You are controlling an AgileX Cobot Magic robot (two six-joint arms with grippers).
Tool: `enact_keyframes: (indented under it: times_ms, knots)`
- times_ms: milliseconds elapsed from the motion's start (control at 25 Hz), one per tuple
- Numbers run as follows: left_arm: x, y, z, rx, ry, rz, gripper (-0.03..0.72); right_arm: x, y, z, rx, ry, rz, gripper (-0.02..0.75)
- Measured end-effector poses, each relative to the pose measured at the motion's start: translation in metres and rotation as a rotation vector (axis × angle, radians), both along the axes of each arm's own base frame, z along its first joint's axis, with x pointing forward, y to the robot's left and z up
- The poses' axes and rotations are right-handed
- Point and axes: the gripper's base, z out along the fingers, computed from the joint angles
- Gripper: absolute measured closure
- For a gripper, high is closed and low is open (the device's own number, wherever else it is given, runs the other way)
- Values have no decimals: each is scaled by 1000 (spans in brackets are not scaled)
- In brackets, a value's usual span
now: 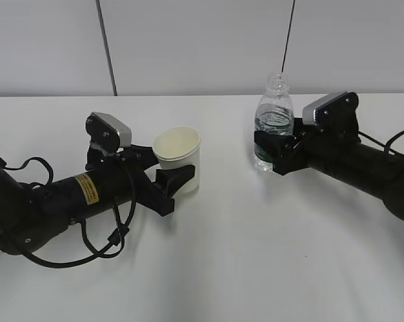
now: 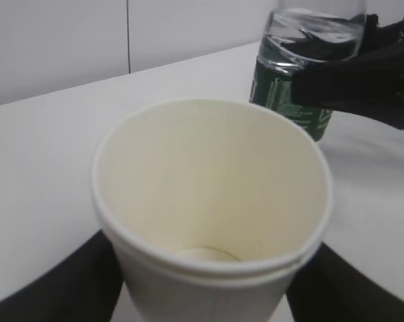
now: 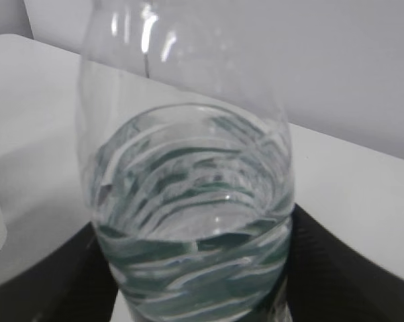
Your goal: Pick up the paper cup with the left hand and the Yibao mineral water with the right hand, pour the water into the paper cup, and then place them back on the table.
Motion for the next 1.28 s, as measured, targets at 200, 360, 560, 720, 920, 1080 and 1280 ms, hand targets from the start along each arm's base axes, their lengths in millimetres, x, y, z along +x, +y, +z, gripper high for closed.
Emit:
enact_keyframes:
  times_ms: [200, 360, 560, 720, 920, 1080, 1280]
  knots:
    - [-1, 0, 0, -2, 4, -6, 245, 15, 2, 16, -82, -21, 36, 248]
    - [-1, -1, 0, -1, 5, -14, 245, 24, 4, 27, -137, -42, 58, 248]
    - [-2, -2, 0, -4, 14, -27, 245, 38, 6, 39, -217, -78, 99, 248]
    - [-2, -2, 0, -5, 14, -36, 245, 44, 8, 45, -265, -99, 125, 248]
    - [3, -11, 6, -26, -6, -66, 246, 49, 10, 52, -311, -135, 166, 248]
    - [3, -21, 11, -33, -27, -98, 246, 50, 12, 54, -332, -153, 189, 248]
    - [3, -30, 14, -41, -44, -121, 246, 50, 13, 54, -354, -160, 215, 248]
